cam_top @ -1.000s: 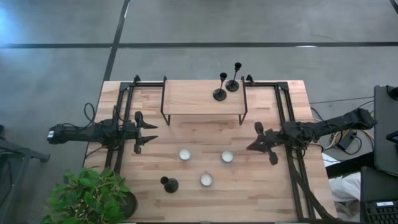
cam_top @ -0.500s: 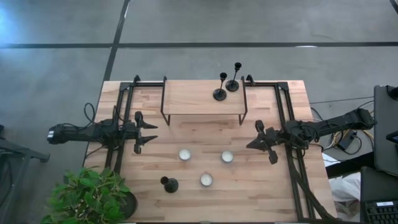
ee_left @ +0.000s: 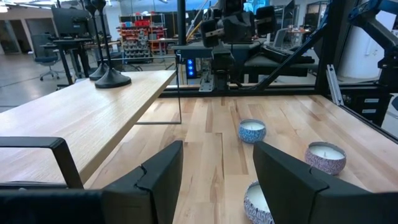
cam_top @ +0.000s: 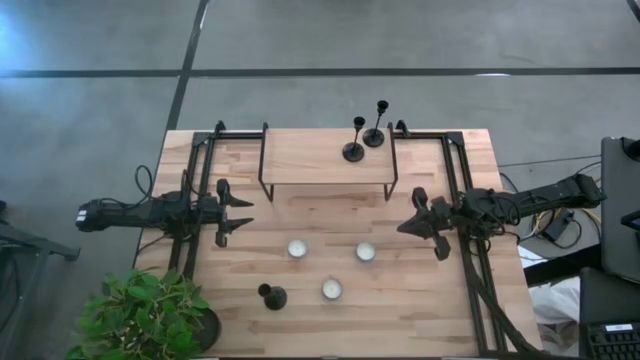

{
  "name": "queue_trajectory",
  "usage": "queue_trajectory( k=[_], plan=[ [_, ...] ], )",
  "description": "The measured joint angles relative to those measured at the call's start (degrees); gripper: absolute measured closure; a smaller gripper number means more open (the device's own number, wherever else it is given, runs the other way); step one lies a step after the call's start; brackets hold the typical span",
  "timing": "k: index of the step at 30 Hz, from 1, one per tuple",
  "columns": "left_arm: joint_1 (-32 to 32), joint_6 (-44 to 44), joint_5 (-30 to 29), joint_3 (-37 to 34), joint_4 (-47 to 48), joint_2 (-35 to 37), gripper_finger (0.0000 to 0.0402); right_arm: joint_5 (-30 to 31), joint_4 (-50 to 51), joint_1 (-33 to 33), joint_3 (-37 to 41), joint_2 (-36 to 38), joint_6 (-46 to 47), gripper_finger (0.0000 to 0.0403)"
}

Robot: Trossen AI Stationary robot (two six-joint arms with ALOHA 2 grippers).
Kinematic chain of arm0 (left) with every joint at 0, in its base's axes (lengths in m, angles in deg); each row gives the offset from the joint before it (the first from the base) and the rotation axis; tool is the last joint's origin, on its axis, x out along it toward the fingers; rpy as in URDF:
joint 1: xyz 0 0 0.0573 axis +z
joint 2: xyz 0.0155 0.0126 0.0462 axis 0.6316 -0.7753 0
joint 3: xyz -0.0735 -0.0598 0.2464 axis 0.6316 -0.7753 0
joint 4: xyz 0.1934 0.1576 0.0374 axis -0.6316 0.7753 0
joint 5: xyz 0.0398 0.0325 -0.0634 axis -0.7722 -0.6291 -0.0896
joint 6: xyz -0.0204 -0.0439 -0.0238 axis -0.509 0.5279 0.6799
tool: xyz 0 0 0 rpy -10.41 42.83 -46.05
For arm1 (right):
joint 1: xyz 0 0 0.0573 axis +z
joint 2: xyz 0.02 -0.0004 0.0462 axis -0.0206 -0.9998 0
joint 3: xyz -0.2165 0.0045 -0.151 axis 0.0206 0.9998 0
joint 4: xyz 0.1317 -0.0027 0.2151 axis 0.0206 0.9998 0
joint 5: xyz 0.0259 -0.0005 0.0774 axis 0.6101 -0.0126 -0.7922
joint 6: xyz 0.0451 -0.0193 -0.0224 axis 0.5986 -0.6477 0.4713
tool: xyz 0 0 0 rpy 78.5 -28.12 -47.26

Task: Pick & Place candle stick holders
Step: Put the black candle holder on the shelf

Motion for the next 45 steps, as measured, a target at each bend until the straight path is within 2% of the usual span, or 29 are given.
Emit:
queue_trajectory(
  k=[19, 24, 27, 29, 33, 37, 40, 45],
  plan=[
    [0.0, 1.1, 0.0, 0.0, -0.1, 0.0, 0.0200, 1.8, 0.1, 0.0, -0.2, 0.0, 7.7, 0.0394],
    [0.0, 7.9, -0.1, 0.0, -0.9, 0.0, 0.0200, 2.8, 0.1, 0.0, -0.2, 0.0, 7.8, 0.0394],
    [0.0, 19.4, -0.1, 0.0, -2.1, 0.0, 0.0200, 3.2, 0.1, 0.0, -0.2, 0.0, 7.9, 0.0394],
    [0.0, 23.3, -0.1, 0.0, -3.0, 0.0, 0.0200, 4.2, 0.1, 0.0, -0.3, 0.0, 8.8, 0.0394],
    [0.0, 27.2, -0.4, 0.0, -6.4, 0.0, 0.0200, 4.8, 0.0, 0.0, -0.9, 0.0, 8.8, 0.0394],
    [0.0, 30.2, -3.3, 0.0, -11.9, 0.0, 0.0200, 5.8, 0.1, 0.0, -1.4, 0.1, 8.8, 0.0394],
    [0.0, 31.9, -2.1, 0.0, -15.7, 0.0, 0.0200, 5.8, 0.0, 0.0, -1.9, 0.1, 8.6, 0.0394],
    [0.0, 31.3, 1.5, 1.7, -15.1, -1.9, 0.0200, 5.8, 0.1, 0.0, -2.0, 0.1, 8.3, 0.0394]
  ],
)
